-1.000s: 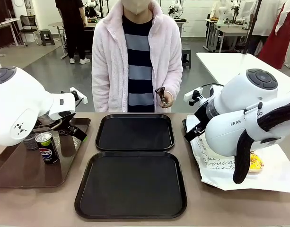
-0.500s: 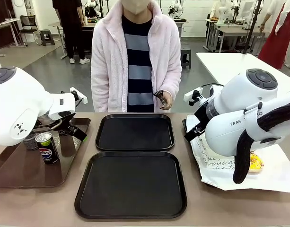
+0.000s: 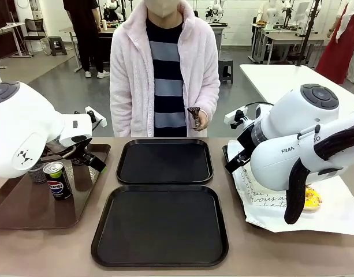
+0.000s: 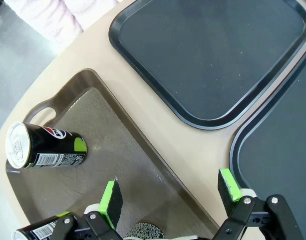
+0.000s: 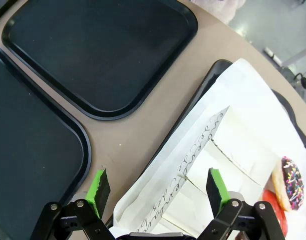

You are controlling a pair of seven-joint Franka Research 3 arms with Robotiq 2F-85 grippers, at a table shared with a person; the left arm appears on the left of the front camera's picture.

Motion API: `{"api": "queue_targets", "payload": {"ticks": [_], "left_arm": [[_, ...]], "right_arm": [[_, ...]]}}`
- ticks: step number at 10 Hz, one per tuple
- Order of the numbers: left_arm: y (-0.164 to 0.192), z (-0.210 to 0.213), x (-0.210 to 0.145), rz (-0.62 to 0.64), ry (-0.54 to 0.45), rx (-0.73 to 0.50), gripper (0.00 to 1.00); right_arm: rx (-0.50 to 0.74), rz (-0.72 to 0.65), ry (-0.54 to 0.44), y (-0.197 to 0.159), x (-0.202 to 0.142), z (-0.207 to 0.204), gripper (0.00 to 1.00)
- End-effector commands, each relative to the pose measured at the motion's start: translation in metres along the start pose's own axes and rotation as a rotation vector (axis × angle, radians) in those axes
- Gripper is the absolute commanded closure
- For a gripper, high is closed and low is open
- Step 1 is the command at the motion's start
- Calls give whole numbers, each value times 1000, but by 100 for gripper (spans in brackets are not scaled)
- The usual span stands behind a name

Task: Set up donuts and drinks on trays.
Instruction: Pick up one Pepsi coke and place it on the Flat Tray.

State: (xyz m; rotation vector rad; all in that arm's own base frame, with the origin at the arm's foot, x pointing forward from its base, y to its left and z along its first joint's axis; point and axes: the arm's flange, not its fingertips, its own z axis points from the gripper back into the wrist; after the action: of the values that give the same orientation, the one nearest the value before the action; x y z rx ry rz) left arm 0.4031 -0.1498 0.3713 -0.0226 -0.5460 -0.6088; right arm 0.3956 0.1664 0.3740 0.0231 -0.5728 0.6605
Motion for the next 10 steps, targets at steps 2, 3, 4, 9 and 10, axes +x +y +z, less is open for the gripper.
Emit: {"api": "queue_targets", "payload": {"ticks": [2, 3, 4, 9, 10], "left_arm": [[-14, 43, -7, -71, -19, 5, 0], [-19, 67, -13, -80, 4, -13, 0], [-23, 89, -20, -83, 51, -67, 0], [-49, 140, -94, -130, 248, -86, 0], [-49, 137, -97, -128, 210, -51, 0]], "right_arm": [[2, 18, 8, 9, -5, 25, 0], [26, 39, 51, 19, -13, 52, 0], [29, 34, 105, 23, -24, 74, 0], [133, 103, 255, 48, -114, 138, 0], [62, 122, 229, 48, -117, 133, 0]]}}
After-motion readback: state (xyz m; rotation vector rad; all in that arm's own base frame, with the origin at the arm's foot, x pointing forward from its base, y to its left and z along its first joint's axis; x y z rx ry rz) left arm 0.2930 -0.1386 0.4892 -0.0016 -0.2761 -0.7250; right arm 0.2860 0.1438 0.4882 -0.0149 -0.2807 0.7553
